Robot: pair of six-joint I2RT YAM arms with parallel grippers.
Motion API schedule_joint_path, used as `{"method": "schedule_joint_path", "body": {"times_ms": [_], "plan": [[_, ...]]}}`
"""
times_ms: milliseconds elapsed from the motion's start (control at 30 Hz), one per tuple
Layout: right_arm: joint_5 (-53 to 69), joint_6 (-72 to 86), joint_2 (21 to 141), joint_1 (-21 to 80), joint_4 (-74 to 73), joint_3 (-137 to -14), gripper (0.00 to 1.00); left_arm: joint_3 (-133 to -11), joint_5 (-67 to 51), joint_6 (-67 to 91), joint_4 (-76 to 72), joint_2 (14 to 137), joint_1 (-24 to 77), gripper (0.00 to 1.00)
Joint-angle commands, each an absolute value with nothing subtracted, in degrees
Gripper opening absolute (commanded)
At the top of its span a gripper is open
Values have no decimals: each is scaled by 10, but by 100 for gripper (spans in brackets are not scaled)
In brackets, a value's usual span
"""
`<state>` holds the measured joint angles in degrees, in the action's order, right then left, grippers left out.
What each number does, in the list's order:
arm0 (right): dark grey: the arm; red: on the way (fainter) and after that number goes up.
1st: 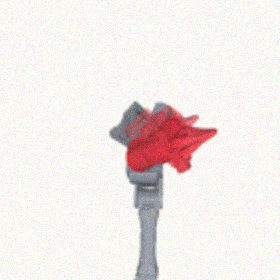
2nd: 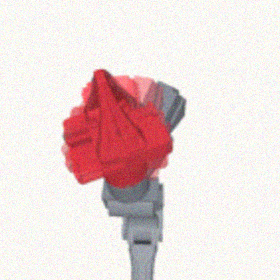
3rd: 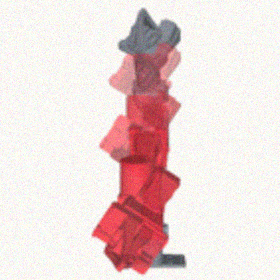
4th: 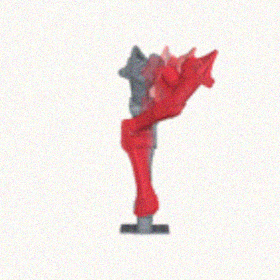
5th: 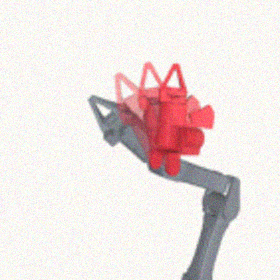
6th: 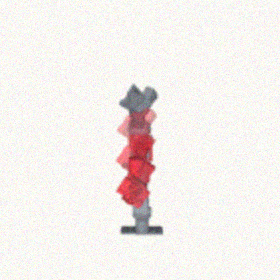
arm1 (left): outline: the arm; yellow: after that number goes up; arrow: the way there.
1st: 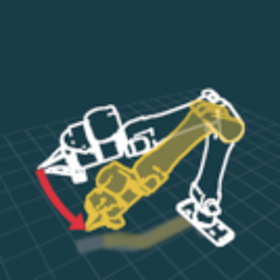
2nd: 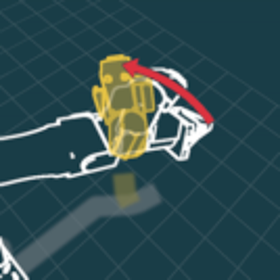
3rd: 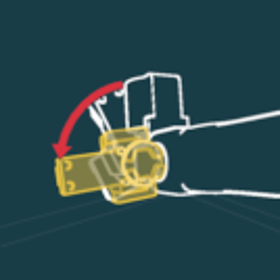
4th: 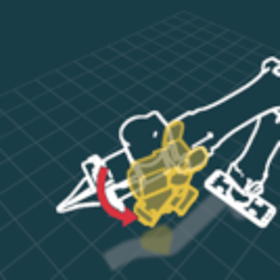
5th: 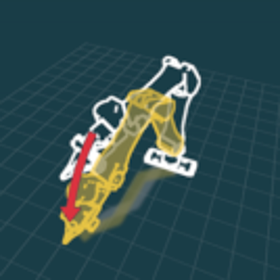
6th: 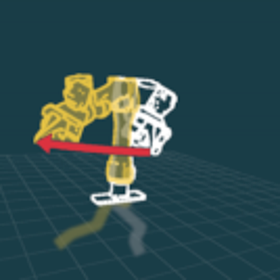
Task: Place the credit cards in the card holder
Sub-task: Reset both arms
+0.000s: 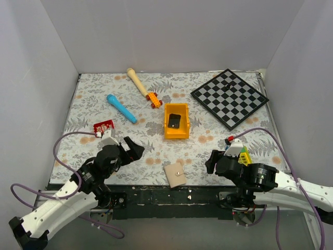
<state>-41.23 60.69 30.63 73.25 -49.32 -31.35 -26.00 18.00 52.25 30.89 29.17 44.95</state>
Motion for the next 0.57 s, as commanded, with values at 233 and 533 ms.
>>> {"method": "schedule_joint_path", "body": {"times_ms": [233,533], "plan": [[-488,584,272,732,-384,-277,80,-295,283,542,392,272,447,98],[-476,574,251,732,-382,-269,81,-295,282,522,384,227,447,98]]}}
